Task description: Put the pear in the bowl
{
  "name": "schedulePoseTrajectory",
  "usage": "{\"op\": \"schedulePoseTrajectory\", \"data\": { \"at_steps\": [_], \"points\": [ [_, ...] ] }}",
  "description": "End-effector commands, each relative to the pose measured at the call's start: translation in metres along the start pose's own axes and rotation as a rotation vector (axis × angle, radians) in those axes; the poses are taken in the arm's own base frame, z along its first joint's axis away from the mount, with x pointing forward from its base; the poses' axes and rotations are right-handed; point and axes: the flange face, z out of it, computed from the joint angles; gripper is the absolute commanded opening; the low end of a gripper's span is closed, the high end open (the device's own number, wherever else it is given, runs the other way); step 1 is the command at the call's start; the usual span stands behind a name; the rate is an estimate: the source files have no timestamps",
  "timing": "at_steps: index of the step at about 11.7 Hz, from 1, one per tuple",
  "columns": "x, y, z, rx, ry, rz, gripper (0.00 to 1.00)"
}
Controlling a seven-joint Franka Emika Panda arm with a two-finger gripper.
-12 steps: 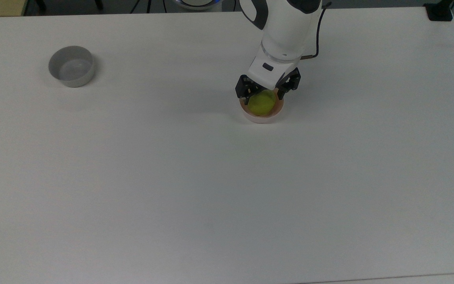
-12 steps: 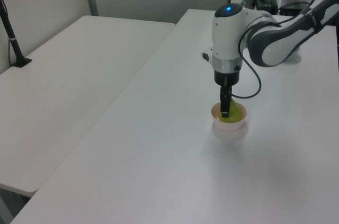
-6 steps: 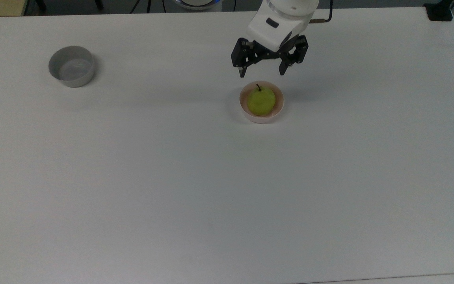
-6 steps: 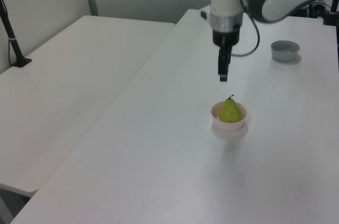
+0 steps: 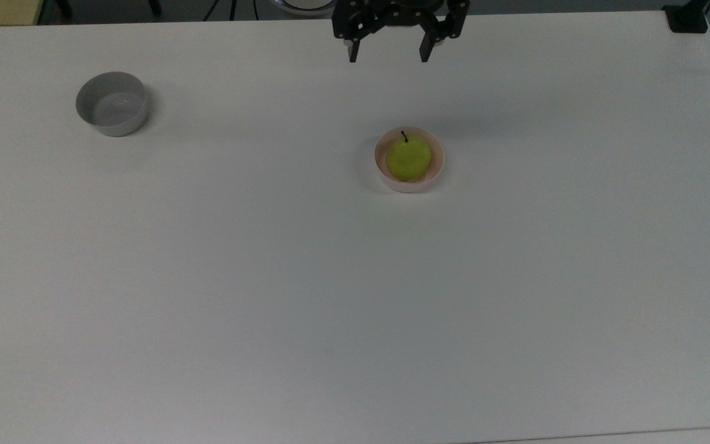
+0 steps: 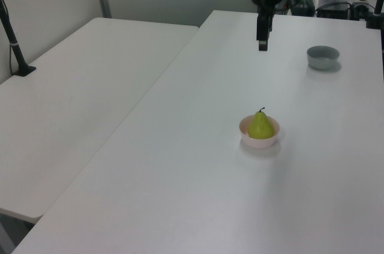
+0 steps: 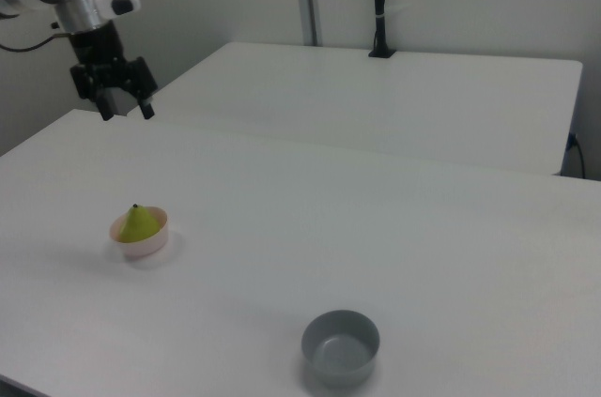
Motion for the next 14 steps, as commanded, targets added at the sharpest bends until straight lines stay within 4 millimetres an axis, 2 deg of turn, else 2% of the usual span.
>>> {"op": "schedulePoseTrajectory", "data": {
  "at_steps": [1,2,4,7,9,14],
  "points": [
    [-0.007,0.085,-0.002,0.063,-0.021,0.010,1.00],
    [-0.010,0.117,-0.002,0.078,-0.018,0.031,1.00],
    [-0.019,0.158,-0.006,0.099,-0.005,0.086,1.00],
    [-0.023,0.170,-0.007,0.097,-0.009,0.124,1.00],
    [-0.027,0.174,-0.013,0.096,0.000,0.139,1.00],
    [-0.027,0.174,-0.013,0.095,0.001,0.136,1.00]
  ]
}}
